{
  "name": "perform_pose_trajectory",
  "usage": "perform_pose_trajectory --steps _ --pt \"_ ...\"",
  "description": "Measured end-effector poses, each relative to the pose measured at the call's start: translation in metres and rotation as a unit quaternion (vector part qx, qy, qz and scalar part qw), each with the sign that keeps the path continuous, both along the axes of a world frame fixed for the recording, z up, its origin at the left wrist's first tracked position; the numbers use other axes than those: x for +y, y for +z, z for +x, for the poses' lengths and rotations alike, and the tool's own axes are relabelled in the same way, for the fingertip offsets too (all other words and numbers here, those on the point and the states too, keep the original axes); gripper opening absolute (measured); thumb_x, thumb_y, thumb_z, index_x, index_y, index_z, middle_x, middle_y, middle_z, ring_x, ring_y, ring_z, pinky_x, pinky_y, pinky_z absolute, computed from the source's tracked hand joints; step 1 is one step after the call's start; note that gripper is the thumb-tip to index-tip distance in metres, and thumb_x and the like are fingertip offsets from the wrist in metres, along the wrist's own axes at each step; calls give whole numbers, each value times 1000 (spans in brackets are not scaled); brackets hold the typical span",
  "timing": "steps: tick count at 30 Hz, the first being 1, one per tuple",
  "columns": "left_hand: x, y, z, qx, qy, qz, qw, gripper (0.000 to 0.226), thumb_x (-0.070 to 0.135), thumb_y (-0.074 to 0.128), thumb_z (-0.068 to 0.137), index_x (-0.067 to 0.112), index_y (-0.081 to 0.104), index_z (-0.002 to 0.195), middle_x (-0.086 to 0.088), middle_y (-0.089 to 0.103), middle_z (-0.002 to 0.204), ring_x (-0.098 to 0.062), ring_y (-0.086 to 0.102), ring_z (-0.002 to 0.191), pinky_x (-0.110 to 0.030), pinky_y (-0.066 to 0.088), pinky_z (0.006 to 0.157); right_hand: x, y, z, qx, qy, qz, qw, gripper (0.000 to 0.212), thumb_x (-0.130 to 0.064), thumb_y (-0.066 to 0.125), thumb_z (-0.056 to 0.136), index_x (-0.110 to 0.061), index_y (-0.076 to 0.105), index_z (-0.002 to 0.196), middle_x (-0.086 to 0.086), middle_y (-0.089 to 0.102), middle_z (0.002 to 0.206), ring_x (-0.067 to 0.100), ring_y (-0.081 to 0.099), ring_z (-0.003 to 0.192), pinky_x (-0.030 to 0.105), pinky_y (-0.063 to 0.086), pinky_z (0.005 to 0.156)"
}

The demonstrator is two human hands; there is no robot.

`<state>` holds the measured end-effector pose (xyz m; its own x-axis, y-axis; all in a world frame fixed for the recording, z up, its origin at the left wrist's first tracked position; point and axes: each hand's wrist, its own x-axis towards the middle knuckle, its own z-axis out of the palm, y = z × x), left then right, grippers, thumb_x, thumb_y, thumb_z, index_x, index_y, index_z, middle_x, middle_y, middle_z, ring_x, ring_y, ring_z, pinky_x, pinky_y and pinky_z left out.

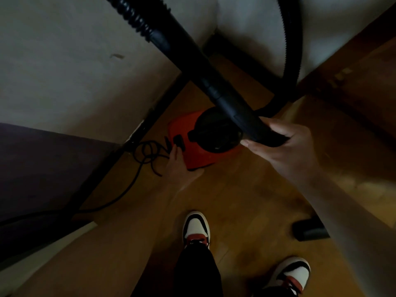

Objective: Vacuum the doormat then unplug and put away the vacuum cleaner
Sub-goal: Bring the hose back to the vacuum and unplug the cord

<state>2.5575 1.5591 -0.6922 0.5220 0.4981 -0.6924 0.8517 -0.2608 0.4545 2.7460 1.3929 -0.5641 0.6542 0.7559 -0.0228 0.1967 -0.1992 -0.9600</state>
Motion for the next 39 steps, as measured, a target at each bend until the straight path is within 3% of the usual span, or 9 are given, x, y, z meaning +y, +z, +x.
perform_pose_trajectory --steps 3,7,13,20,25,30,36,39 --pt "-2 -14 -5 -19 7 56 998 122 56 76 75 11 -3 157 -2 -4 166 -21 18 149 -32 22 117 6 -13 -6 -52 -16 -16 998 25 -10 88 75 -21 71 90 -1 68 79 8 69 68 16 53 59" --pt "-17 -20 -15 -66 -25 129 989 119 59 75 73 14 4 158 1 -2 166 -23 24 148 -36 33 115 10 -20 -10 -57 -37 -53 996 30 -11 89 75 -12 75 101 8 73 90 16 74 80 28 60 64" --pt "-24 -17 -13 -71 -51 165 982 124 69 72 70 12 6 158 1 -3 166 -22 24 147 -37 37 114 14 -21 -11 -31 -47 -46 997 37 -8 90 73 -24 72 102 0 74 93 12 75 84 24 61 68" --pt "-29 -20 1 -118 60 70 989 131 62 82 62 12 7 157 10 0 165 -9 16 147 -25 23 116 10 -26 -9 -24 -33 -43 998 35 -10 89 75 -19 73 104 -2 72 89 11 74 80 19 57 64" --pt "-22 -26 -7 -110 38 77 990 129 62 82 60 13 12 157 6 5 165 -12 19 147 -30 23 115 9 -27 -8 -5 -20 -23 1000 33 -7 88 76 -18 73 104 -5 70 89 9 73 78 17 56 64" --pt "-25 -25 -6 -97 37 79 991 128 62 80 64 13 9 158 7 1 165 -10 18 147 -26 23 115 9 -26 -10 4 -25 -17 1000 35 -7 88 76 -17 73 107 -2 71 93 12 74 83 20 58 67" --pt "-16 3 -8 -85 51 -9 995 116 62 74 73 22 5 158 9 4 165 -13 17 149 -29 17 116 4 -13 -12 8 -23 -22 999 32 -7 87 77 -15 72 104 0 71 96 9 73 87 17 57 71" --pt "-19 28 -17 -111 88 -72 987 118 74 68 66 28 9 157 12 9 164 -12 19 148 -44 23 122 4 -5 -14 -10 -12 -18 1000 29 -8 87 78 -7 73 104 -1 69 92 8 72 84 15 55 70"
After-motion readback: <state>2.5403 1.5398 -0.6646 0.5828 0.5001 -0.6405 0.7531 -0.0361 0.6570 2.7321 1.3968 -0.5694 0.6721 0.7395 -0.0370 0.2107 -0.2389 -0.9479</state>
